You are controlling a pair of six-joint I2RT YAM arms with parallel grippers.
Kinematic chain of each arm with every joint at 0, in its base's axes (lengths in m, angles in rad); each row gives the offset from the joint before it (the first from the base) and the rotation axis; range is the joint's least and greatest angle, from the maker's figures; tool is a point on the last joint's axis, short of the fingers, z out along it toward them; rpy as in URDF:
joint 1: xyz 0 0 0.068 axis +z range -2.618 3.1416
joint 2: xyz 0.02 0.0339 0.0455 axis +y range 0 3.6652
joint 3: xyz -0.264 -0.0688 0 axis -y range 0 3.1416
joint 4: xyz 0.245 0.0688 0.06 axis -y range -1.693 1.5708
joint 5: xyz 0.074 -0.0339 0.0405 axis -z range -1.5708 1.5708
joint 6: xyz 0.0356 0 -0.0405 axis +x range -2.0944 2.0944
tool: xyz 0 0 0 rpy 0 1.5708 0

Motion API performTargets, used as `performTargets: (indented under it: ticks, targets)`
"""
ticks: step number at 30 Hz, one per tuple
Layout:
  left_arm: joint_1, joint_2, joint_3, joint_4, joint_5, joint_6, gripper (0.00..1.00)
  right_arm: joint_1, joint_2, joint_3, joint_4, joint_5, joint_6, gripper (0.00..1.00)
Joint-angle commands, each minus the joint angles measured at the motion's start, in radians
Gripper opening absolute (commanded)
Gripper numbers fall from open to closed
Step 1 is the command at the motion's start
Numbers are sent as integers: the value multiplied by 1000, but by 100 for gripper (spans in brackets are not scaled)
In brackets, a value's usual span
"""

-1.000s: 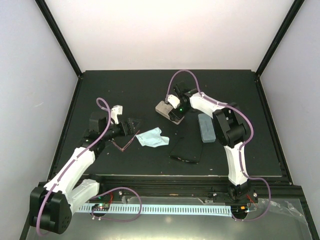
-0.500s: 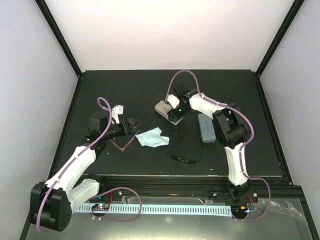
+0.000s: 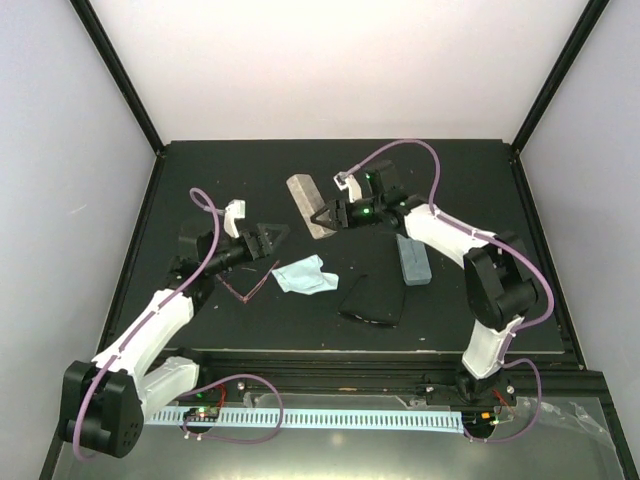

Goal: Organize the sunglasses
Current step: Pick up the sunglasses case from the center of the board.

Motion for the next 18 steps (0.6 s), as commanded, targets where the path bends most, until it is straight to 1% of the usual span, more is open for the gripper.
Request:
performTargets:
  ticks: [1, 6, 10, 13, 16, 18]
  targets:
    - [-14, 22, 28, 183, 88, -145, 99, 11, -84, -110, 389, -265, 376, 40]
    - [-33, 88, 31, 383, 171, -280, 99, 39, -144, -195, 590, -369, 566, 41]
    - [-48, 140, 42, 443, 197, -333, 98, 57, -176, -253, 815, -417, 740, 41]
    - [-53, 160, 33, 531, 214, -396, 96, 66, -187, -275, 930, -441, 857, 41]
    - [-56, 165, 23, 625, 218, -465, 90, 74, -190, -284, 986, -456, 911, 41]
    - [-59, 171, 25, 667, 222, -497, 83, 76, -193, -289, 1001, -466, 929, 41]
